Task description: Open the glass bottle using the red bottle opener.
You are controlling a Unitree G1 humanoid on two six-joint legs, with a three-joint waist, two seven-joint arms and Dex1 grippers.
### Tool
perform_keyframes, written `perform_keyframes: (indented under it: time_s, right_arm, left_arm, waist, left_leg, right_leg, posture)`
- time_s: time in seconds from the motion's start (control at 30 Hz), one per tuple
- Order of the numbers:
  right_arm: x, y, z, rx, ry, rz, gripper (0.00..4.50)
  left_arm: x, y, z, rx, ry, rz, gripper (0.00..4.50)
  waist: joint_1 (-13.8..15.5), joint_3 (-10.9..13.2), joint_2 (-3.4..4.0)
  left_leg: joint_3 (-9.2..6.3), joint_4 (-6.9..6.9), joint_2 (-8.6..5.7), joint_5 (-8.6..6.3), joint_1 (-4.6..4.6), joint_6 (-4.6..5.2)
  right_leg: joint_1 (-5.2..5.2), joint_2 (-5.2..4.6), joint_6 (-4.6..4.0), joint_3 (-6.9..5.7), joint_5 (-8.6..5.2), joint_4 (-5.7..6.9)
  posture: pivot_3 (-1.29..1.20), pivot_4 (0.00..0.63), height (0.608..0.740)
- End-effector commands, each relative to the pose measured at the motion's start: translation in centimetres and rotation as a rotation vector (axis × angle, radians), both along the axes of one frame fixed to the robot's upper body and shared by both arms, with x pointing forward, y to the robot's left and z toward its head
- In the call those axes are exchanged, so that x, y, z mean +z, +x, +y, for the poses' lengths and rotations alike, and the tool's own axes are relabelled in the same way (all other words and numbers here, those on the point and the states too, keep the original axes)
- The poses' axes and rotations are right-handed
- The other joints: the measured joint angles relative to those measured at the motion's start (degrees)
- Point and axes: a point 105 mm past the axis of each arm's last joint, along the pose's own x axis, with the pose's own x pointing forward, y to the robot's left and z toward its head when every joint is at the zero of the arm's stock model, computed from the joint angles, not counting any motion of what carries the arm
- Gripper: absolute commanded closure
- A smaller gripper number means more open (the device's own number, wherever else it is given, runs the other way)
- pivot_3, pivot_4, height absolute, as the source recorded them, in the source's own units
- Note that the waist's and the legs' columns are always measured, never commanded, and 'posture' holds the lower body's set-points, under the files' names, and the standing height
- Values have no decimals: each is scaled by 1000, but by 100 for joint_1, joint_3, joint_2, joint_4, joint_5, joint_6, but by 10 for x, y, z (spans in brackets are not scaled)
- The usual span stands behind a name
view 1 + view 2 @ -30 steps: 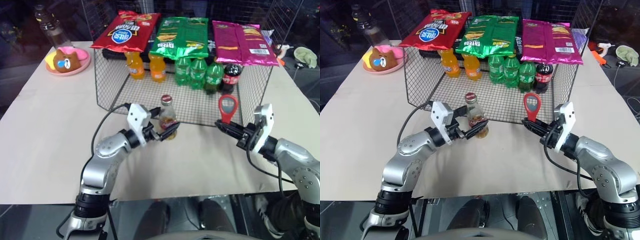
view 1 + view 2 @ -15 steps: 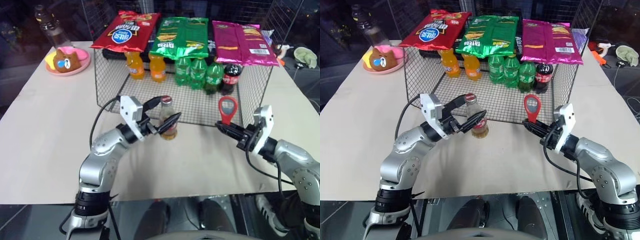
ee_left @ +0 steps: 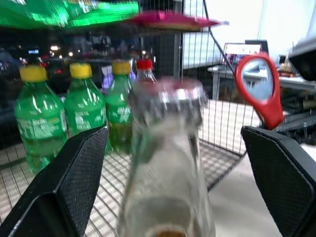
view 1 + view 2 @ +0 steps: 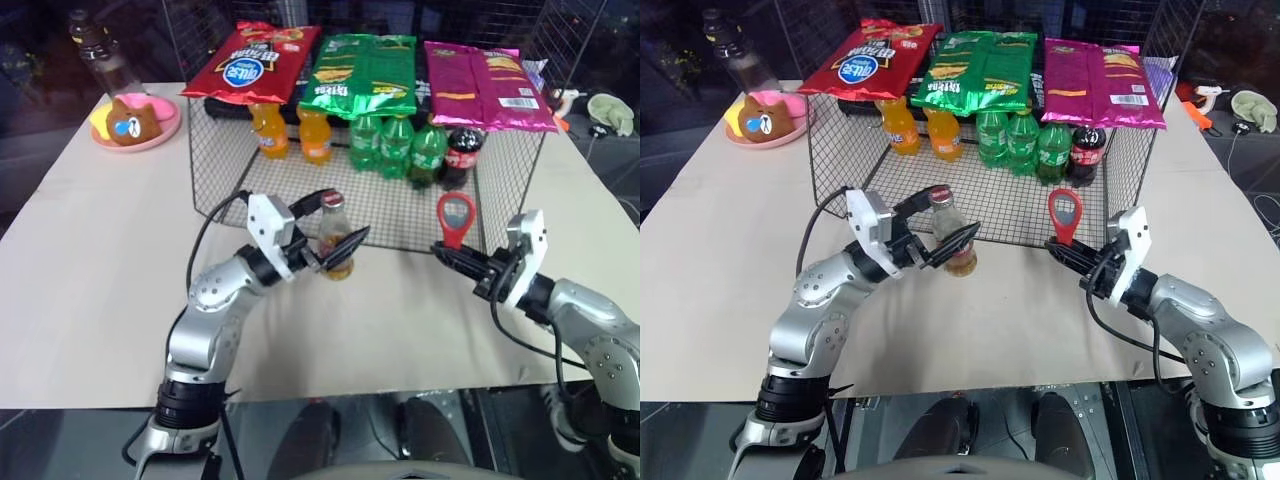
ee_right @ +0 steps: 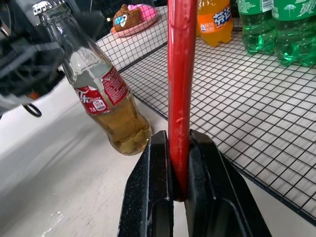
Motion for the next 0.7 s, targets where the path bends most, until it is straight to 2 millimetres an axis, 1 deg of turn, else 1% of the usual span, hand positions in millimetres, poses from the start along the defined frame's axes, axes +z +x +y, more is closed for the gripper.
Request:
perform_keyframes:
  time_s: [0.03, 0.17, 0.23, 0.27, 0.3, 0.4, 0.43, 0.47, 0.5, 0.53, 0.63, 0.7]
  right_arm:
    - [13, -1, 0, 5, 5, -51, 4500]
    - [13, 0, 0, 7, 3, -51, 4500]
    - [13, -1, 0, 7, 1, -50, 4500]
    - [14, 0, 0, 7, 0, -51, 4500]
    - [14, 0, 0, 8, -1, -51, 4500]
    - [14, 0, 1, 9, -3, -52, 4500]
    - [14, 0, 1, 9, -3, -52, 4500]
    - [14, 0, 1, 9, -3, -52, 4500]
    - [14, 1, 1, 9, -3, -52, 4500]
    - [14, 0, 1, 9, -4, -53, 4500]
    - [17, 1, 3, 15, -25, -70, 4500]
    - [20, 4, 8, 21, -78, -107, 4500]
  left_arm:
    - [4, -3, 0, 2, 14, -49, 58]
    - [6, -1, 1, 14, -6, -57, 58]
    - [6, -1, 1, 13, -15, -57, 545]
    - [6, -1, 1, 15, -16, -59, 718]
    - [5, -1, 1, 18, -15, -60, 1085]
    - [4, 0, 2, 20, -17, -56, 2664]
    - [4, 0, 2, 19, -19, -55, 2965]
    - [3, 0, 2, 19, -19, -53, 3063]
    - [2, 0, 2, 19, -20, -49, 3292]
    - [1, 0, 2, 19, -20, -47, 3361]
    - [-2, -1, 2, 19, -17, -41, 3362]
    - [-5, -2, 2, 19, -13, -33, 3362]
  waist:
    - [1, 0, 0]
    - [1, 0, 0]
    - [1, 0, 0]
    - [1, 0, 0]
    - [1, 0, 0]
    - [2, -2, 2]
    - [2, -3, 3]
    - [2, -3, 3]
    - [4, -4, 4]
    - [6, -4, 4]
    - [4, -4, 4]
    - [3, -4, 4]
  left_leg:
    - [0, 0, 0, 0, 0, 0]
    - [0, 0, 0, 0, -1, 0]
    - [0, 0, 0, 0, 0, 0]
    - [0, 0, 0, 0, 0, 0]
    - [0, 0, 0, 0, 0, 0]
    - [0, 0, 0, 0, 0, 0]
    - [0, 0, 0, 0, 2, 0]
    - [1, 0, 0, 0, 4, 0]
    - [0, 0, 0, 0, 6, 0]
    - [0, 0, 0, 0, 9, 0]
    - [0, 0, 0, 0, 12, 0]
    - [0, 0, 0, 0, 13, 0]
  right_leg:
    - [0, 0, 0, 0, 0, 0]
    - [0, 0, 0, 0, 0, -1]
    - [0, 0, 0, 0, 0, -1]
    - [0, 0, 0, 0, 0, -1]
    - [0, 0, 0, 0, 0, -1]
    - [0, 0, 0, 0, 0, -1]
    - [4, 0, 0, 0, 0, -1]
    - [5, -1, 0, 0, 0, -1]
    - [8, -1, 0, 0, 0, -2]
    - [12, -1, 0, 0, 0, -2]
    - [14, 0, 0, -1, 0, -1]
    - [14, 0, 0, 0, 0, -1]
  posture:
    - [0, 150, 740]
    - [0, 150, 740]
    - [0, 150, 740]
    - [0, 150, 740]
    - [0, 150, 740]
    - [0, 150, 740]
    - [0, 150, 740]
    - [0, 150, 740]
    - [0, 150, 740]
    - [0, 150, 740]
    - [0, 150, 740]
    - [0, 150, 740]
